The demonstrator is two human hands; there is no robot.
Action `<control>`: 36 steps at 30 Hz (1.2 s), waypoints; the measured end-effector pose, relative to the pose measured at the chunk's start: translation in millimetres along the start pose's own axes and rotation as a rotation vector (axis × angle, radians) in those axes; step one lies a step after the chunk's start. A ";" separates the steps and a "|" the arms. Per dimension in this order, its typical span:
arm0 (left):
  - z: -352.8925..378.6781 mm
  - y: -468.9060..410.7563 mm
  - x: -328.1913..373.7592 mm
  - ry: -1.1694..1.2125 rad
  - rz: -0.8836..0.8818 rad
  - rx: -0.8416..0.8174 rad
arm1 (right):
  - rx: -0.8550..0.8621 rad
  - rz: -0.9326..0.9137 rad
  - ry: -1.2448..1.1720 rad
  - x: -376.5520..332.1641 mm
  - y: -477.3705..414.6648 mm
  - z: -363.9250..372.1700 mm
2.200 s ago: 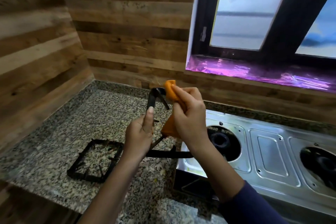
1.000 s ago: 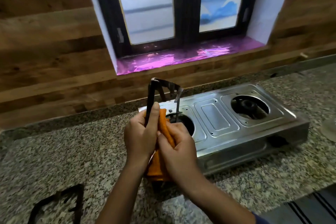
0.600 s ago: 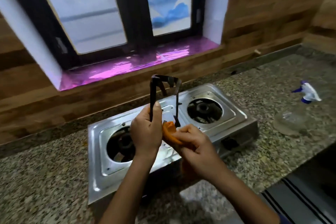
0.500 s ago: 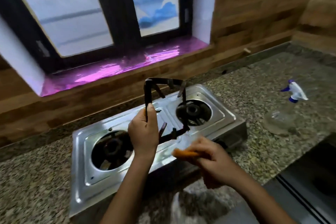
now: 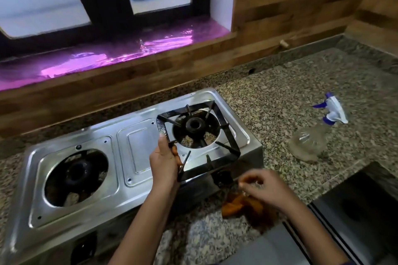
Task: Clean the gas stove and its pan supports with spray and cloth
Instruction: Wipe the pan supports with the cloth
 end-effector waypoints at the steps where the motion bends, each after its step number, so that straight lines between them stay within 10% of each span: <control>1: 1.7 3.1 -6.6 0.003 -0.035 0.006 | 0.049 0.001 -0.160 -10.7 -2.8 -15.0; 5: 8.5 11.6 -19.8 0.008 -0.120 0.002 | -0.051 0.122 -0.858 -38.8 -21.0 -20.5; 18: 39.3 -6.0 -17.2 -0.144 -0.208 -0.346 | 0.116 0.141 -0.845 -54.6 -71.3 -22.0; 36: 38.3 -37.3 -22.1 -0.133 -0.152 -0.268 | 0.198 0.218 -0.884 -54.2 -120.8 -22.8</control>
Point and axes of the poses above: each hand's wrist, its own y-axis away from the middle knuckle, its own z-axis out of the palm, x = y × z, the point moved 10 cm from there along -y, towards the middle knuckle, and after that the axes turned 12 degrees about z, right-handed, at the moved point
